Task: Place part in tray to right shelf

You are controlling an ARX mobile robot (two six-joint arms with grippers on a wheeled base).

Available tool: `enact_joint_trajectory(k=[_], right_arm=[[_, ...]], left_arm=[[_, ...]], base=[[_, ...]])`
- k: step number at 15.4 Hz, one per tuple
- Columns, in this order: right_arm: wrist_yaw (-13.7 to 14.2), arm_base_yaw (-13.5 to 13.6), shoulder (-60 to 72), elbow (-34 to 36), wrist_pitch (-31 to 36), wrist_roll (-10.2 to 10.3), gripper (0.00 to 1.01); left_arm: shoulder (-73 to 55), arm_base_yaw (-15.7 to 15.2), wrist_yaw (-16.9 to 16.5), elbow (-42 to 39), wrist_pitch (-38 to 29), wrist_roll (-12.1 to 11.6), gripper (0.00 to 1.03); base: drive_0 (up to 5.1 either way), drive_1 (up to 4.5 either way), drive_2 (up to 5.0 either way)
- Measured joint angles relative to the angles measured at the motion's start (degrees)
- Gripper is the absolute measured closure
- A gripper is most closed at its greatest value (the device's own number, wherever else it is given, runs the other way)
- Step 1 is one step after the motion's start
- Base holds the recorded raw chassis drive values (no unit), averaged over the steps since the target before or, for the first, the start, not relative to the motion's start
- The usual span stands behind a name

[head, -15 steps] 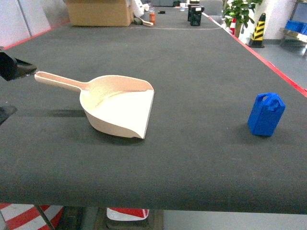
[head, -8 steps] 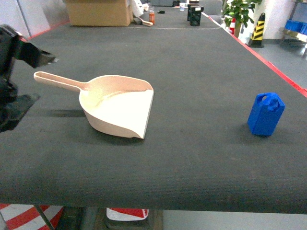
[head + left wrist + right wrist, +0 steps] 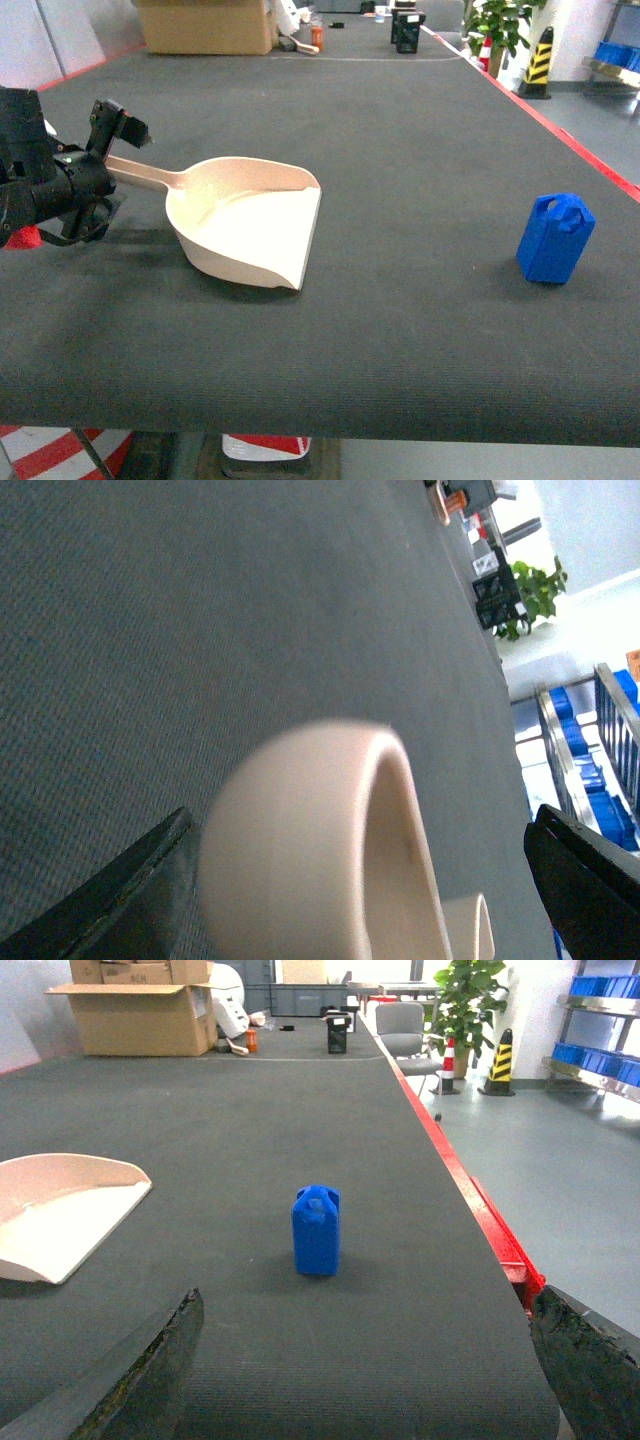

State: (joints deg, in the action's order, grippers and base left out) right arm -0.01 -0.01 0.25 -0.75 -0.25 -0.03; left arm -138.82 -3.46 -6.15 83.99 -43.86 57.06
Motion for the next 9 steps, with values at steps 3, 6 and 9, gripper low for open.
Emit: enact_joint_trajectory(k=[3,6,9], right_arm=[[-0.02,0.00,0.00,-0.02,0.00,0.00,0.03],[0.00,0.00,0.00,-0.02,0.00,0.00,0.03],[0.00,0.00,0.00,-0.02,0.02,0.00,0.03]], left_arm=[[-1.44,-0.46,0.17,2.51,0.55,0.17,0.05],[-2.60,-0.76,-0.37,4.55,0.42,0.61,0.05],[-3.61,-0.87,-1.27,6.19,0.09,1.03,0.13]], base=[[0.0,0.00,0.0],[0.0,0.00,0.0],[0.0,0.00,0.0]])
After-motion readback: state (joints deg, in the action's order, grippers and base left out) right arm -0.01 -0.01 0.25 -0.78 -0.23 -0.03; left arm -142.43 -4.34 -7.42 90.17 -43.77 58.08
